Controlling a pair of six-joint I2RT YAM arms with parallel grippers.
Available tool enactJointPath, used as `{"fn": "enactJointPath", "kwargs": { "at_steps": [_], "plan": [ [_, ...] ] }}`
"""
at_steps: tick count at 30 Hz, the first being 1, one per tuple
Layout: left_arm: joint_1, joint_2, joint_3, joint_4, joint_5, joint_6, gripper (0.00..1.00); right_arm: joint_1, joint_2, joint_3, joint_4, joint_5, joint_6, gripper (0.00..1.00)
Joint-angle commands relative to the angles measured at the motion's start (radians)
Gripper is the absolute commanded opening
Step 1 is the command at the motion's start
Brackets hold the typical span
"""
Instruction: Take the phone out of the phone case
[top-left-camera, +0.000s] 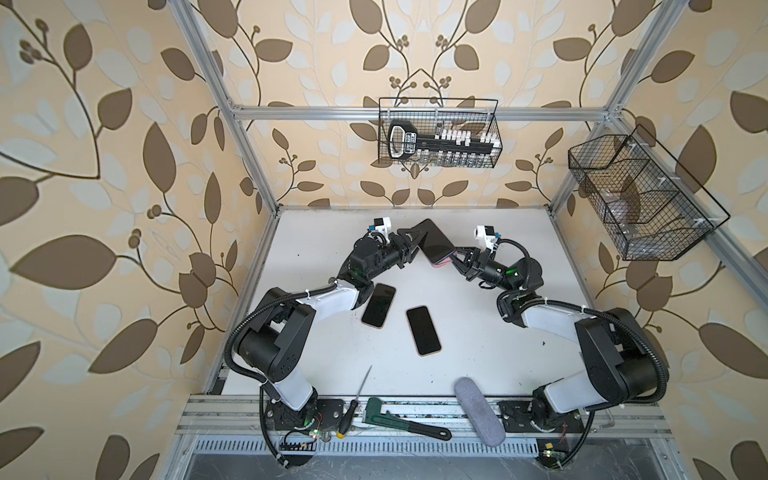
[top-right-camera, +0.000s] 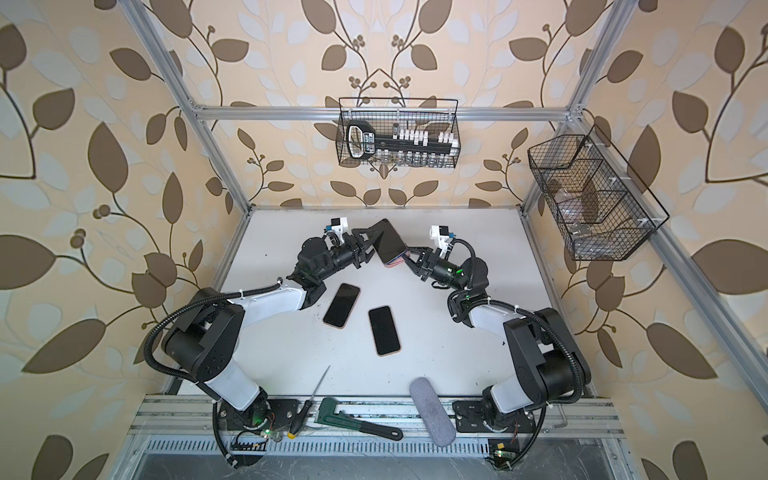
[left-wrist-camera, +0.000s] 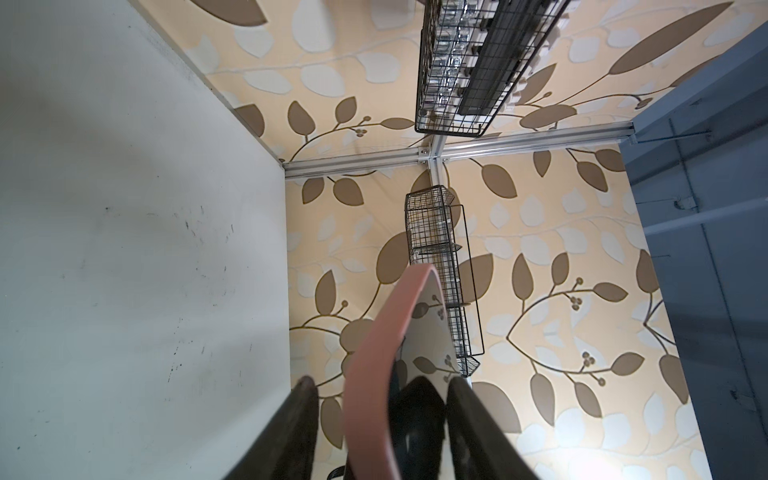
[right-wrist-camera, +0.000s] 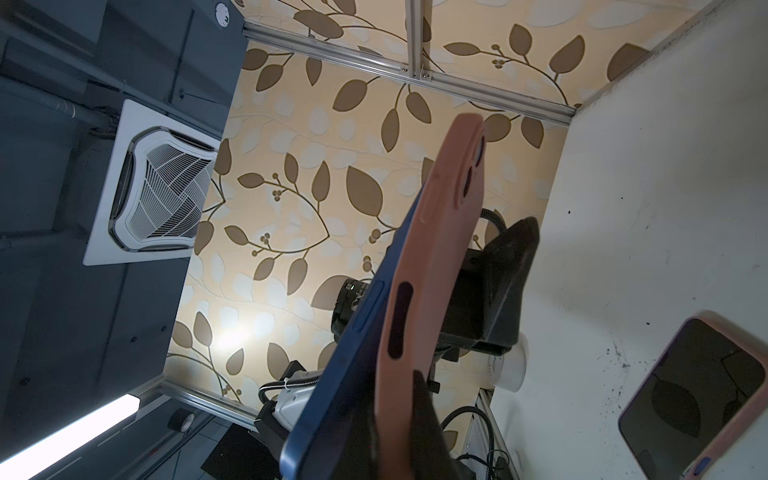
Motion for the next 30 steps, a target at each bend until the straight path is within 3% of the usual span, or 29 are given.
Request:
{"fn": "enactJointPath", "kwargs": {
  "at_steps": [1, 15, 18, 26, 30],
  "plan": [
    [0.013, -0.044, 0.009, 0.022, -0.007, 0.028, 0.60, 0.006, 0.006, 0.000, 0.079, 0.022, -0.006, 0.00],
    [0.013, -0.188, -0.007, -0.146, -0.044, 0.092, 0.87, 0.020, 0.012, -0.012, -0.019, 0.089, -0.113, 0.00],
    [0.010, -0.240, -0.014, -0.194, -0.053, 0.092, 0.98, 0.028, 0.021, -0.013, -0.015, 0.116, -0.119, 0.00],
    [-0.022, -0.400, -0.008, -0.509, -0.139, 0.177, 0.99, 0.064, 0.068, -0.013, 0.066, 0.215, -0.096, 0.00],
    [-0.052, -0.462, -0.011, -0.601, -0.177, 0.133, 0.99, 0.087, 0.100, -0.010, 0.101, 0.277, -0.094, 0.00]
  ]
}}
